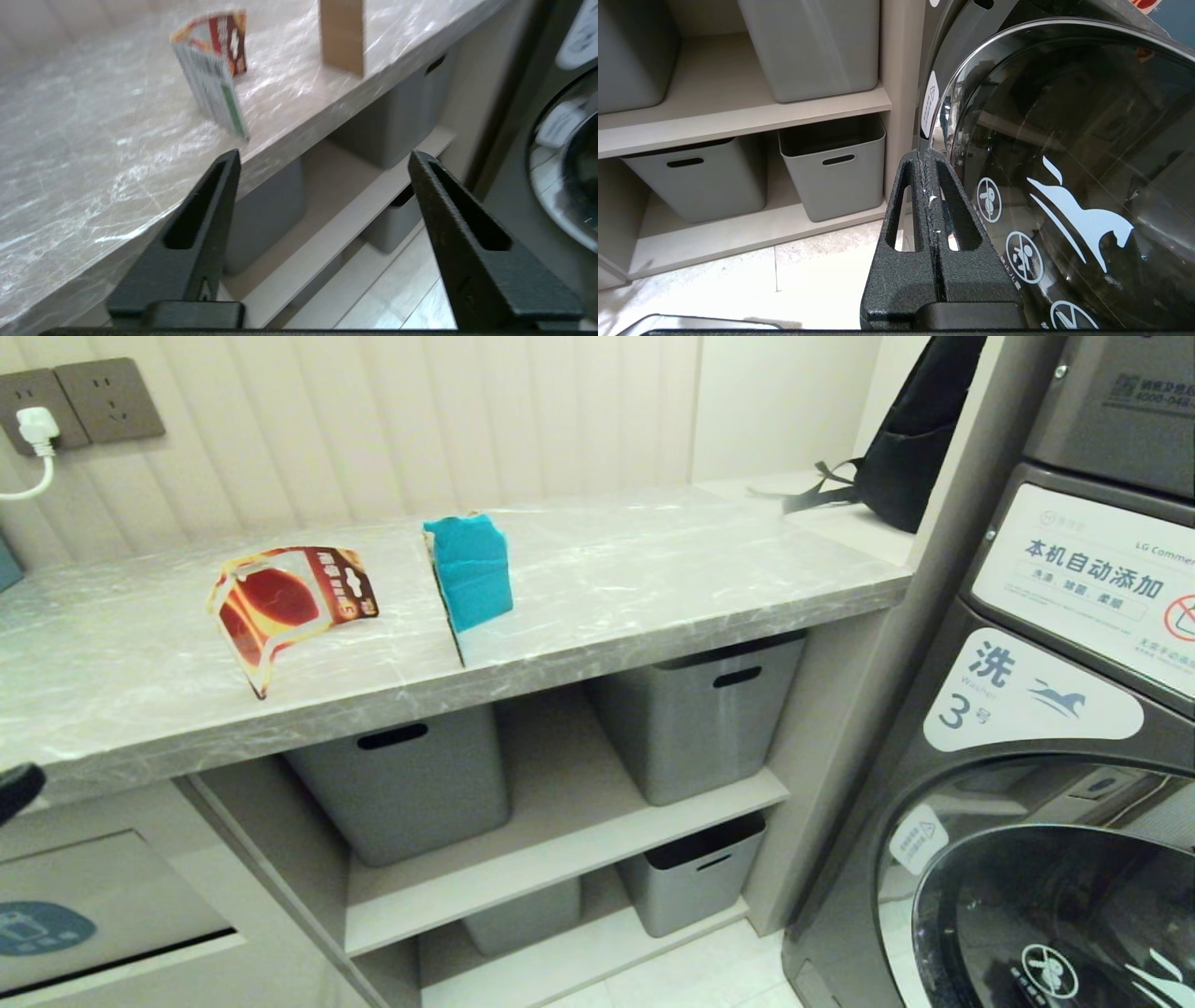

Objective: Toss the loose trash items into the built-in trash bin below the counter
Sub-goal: Pick up the garbage

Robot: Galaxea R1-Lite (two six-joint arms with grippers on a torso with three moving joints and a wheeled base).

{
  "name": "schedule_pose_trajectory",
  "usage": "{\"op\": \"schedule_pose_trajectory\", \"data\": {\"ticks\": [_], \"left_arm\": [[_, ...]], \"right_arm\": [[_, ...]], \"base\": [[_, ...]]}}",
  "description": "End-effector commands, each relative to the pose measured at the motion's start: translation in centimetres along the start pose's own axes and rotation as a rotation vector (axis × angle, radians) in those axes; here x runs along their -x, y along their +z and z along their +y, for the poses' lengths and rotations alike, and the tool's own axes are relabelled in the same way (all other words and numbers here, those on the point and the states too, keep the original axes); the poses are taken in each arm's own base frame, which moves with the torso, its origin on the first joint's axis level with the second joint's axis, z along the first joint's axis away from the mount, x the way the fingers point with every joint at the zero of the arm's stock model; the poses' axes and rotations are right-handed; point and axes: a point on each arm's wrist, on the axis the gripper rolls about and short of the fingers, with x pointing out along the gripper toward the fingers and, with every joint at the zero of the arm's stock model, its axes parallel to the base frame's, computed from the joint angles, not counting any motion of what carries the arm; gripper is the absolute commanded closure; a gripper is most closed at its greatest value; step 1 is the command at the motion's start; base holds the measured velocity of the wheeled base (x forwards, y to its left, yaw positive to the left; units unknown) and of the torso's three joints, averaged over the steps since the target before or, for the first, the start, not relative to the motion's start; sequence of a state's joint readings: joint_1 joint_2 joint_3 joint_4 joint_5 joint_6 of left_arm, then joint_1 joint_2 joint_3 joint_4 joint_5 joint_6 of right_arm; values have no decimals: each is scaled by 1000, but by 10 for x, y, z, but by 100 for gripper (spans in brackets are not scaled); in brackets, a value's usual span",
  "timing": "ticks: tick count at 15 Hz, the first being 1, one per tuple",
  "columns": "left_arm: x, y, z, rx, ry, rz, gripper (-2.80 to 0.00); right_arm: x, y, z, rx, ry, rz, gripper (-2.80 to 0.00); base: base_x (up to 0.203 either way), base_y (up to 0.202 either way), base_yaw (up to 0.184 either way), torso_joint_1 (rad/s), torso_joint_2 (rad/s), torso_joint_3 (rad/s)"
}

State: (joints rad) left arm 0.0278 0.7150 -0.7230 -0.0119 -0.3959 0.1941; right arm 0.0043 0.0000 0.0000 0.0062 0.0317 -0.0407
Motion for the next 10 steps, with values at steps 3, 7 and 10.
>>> {"op": "schedule_pose_trajectory", "data": {"ticks": [3, 7, 10], "left_arm": [[-51, -17, 20, -11, 54, 161, -280], [-76, -21, 30, -14, 57, 178, -280], [-95, -16, 38, -10, 59, 167, -280]], "right_arm": [[0, 0, 0, 1, 1, -2, 0], [0, 0, 0, 1, 1, -2, 0], [0, 0, 0, 1, 1, -2, 0]], "base": [[0, 0, 0, 0, 0, 0], [0, 0, 0, 0, 0, 0], [0, 0, 0, 0, 0, 0]]}}
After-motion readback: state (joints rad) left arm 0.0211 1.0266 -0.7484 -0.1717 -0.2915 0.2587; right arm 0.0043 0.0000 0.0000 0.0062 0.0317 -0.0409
